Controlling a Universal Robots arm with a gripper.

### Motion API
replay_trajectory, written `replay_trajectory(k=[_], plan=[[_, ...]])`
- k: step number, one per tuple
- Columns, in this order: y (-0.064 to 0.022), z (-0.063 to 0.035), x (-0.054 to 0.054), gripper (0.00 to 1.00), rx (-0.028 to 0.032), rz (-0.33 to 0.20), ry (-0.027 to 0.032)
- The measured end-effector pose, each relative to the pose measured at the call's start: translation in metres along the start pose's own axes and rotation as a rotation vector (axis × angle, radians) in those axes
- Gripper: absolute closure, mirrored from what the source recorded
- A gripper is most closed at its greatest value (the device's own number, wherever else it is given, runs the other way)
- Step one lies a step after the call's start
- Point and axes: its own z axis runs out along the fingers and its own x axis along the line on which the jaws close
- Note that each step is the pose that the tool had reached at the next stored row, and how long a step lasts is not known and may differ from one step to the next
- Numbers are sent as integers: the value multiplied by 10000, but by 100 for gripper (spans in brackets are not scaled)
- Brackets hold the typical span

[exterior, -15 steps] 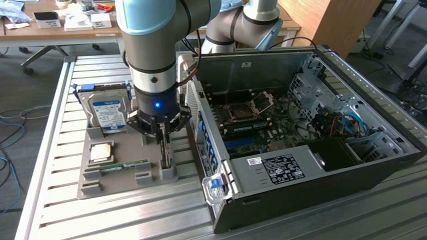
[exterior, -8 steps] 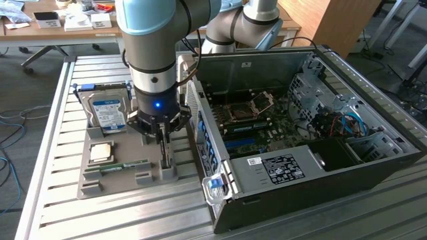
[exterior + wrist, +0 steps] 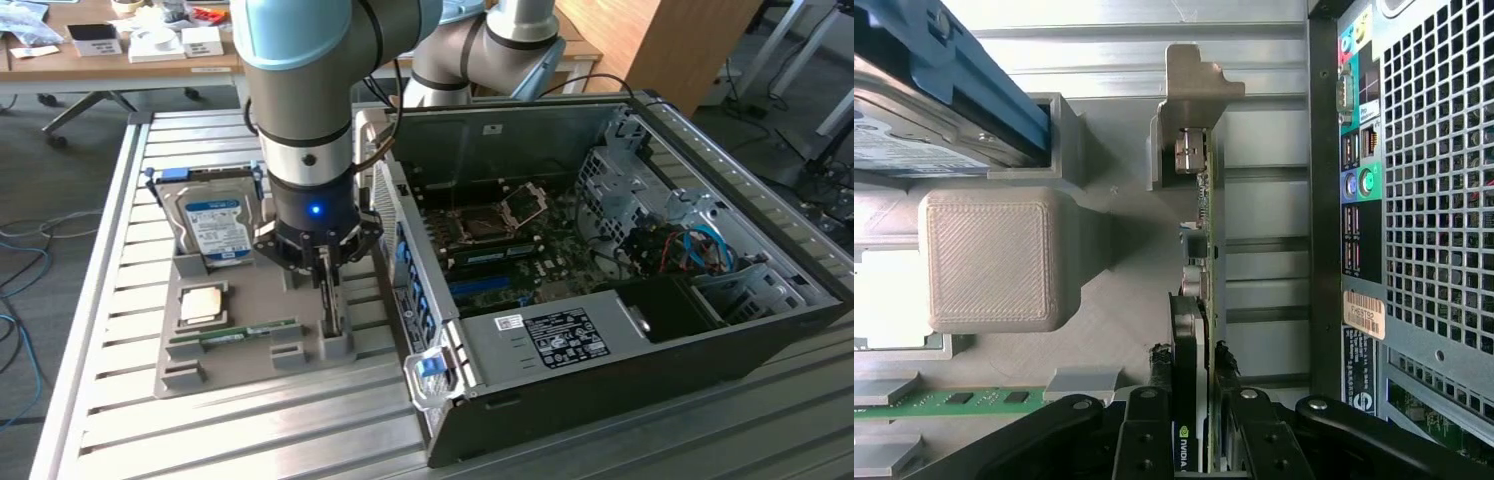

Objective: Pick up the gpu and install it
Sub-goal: 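Pick up the gpu and move the gpu toward the slot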

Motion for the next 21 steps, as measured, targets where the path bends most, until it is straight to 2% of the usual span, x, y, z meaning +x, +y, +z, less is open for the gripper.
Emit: replay_trajectory(k=[6, 21], plan=[[3, -74, -2, 73, 0, 0, 0], [14, -398, -8, 73, 2, 0, 2]])
